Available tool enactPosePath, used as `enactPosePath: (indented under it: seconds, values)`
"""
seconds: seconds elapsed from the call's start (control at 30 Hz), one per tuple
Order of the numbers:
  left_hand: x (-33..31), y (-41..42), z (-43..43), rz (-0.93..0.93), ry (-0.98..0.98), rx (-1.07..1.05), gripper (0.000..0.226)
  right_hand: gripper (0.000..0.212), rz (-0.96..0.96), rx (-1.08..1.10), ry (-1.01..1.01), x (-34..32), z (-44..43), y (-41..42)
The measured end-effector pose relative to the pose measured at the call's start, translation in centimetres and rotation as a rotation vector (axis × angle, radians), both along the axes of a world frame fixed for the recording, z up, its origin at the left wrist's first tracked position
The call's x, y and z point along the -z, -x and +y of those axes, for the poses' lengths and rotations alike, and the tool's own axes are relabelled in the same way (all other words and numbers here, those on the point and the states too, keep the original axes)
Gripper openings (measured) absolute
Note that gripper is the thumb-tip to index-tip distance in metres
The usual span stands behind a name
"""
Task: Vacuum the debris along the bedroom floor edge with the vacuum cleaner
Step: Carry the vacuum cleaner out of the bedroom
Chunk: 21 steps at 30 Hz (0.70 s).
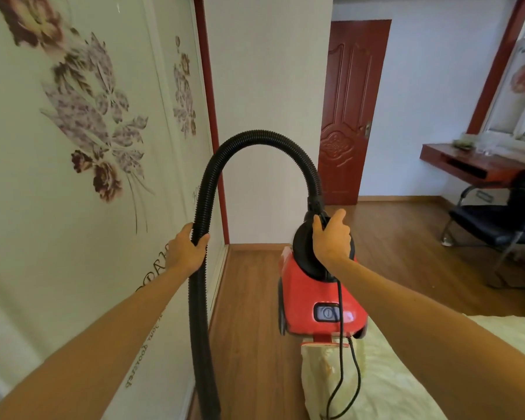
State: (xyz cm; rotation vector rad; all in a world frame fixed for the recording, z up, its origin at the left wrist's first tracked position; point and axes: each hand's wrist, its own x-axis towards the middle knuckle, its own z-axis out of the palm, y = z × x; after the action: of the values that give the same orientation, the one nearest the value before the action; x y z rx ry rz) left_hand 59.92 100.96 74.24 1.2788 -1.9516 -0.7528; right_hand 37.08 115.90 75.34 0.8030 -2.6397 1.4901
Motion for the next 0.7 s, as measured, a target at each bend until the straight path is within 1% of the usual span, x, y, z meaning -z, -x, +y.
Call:
enactPosePath:
  seconds: [0.43, 0.7]
  values:
    - [3.8, 11.3, -19.8, 0.033, -0.087, 0.021, 0.063, 0.028, 0.003, -0.035, -0.010, 2.8, -19.3, 10.5]
    - [5.0, 17.3, -29.2, 0.015, -0.086, 0.017, 0.061, 0.026, 0.004, -0.027, -0.004, 3.6, -28.9, 16.4]
